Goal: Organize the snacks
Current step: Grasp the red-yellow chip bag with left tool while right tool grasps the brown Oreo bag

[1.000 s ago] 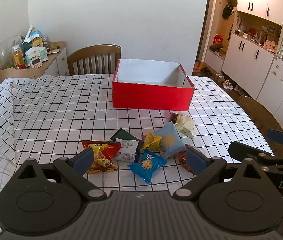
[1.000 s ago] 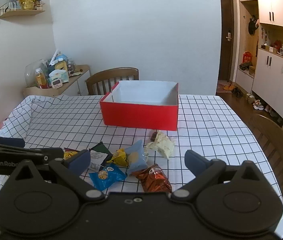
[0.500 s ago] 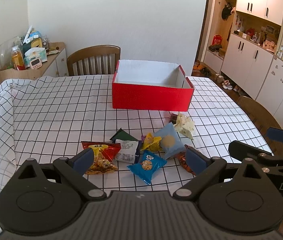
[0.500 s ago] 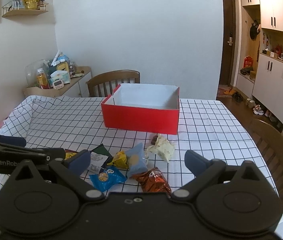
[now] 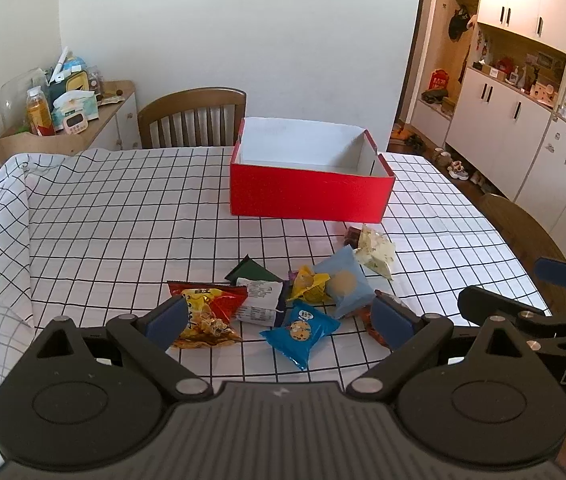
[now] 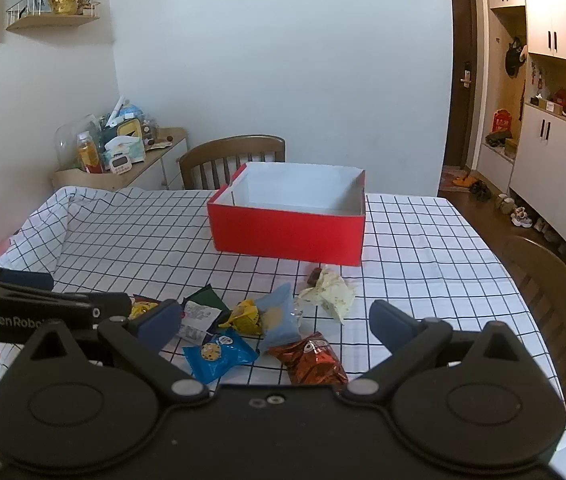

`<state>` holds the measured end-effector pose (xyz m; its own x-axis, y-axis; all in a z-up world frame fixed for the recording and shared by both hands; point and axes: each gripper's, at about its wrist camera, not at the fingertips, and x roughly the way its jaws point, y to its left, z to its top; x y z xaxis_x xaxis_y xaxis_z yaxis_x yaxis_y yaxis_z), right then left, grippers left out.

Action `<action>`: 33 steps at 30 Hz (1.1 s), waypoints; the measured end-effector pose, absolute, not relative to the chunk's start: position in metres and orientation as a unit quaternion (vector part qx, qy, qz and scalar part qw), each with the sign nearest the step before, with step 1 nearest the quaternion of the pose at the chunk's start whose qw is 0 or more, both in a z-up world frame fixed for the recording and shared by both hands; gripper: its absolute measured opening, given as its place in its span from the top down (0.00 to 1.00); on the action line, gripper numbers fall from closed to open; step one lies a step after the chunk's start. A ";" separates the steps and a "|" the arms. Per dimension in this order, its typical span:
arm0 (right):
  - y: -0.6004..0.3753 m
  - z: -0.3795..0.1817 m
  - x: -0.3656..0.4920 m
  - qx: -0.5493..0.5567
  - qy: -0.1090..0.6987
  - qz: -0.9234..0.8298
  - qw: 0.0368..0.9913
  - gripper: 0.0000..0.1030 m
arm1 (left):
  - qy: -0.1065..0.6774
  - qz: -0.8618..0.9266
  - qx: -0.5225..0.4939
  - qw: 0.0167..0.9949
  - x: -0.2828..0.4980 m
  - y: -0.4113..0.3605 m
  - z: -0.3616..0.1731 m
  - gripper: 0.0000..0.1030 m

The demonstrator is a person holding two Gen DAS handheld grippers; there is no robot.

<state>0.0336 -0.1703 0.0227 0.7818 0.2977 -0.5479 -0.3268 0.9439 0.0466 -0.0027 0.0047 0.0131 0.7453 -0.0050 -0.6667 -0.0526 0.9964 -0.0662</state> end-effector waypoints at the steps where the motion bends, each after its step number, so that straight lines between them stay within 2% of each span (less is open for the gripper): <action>1: -0.170 0.023 0.034 -0.026 0.286 0.166 0.943 0.02 | 0.357 0.013 -0.040 0.933 -0.003 0.005 0.013 0.04; 8: -0.170 0.020 0.039 -0.035 0.290 0.174 0.940 0.02 | 0.366 0.012 -0.044 0.929 0.006 0.008 0.007 0.04; 14: -0.178 0.001 0.069 -0.026 0.332 0.163 0.929 0.03 | 0.410 0.050 -0.085 0.907 0.031 0.026 -0.019 0.04; 27: -0.193 -0.076 0.134 -0.002 0.451 0.164 0.877 0.17 | 0.470 0.093 -0.117 0.870 0.085 0.065 -0.074 0.05; 33: -0.185 -0.098 0.156 -0.012 0.481 0.172 0.860 0.20 | 0.498 0.101 -0.134 0.851 0.113 0.088 -0.099 0.05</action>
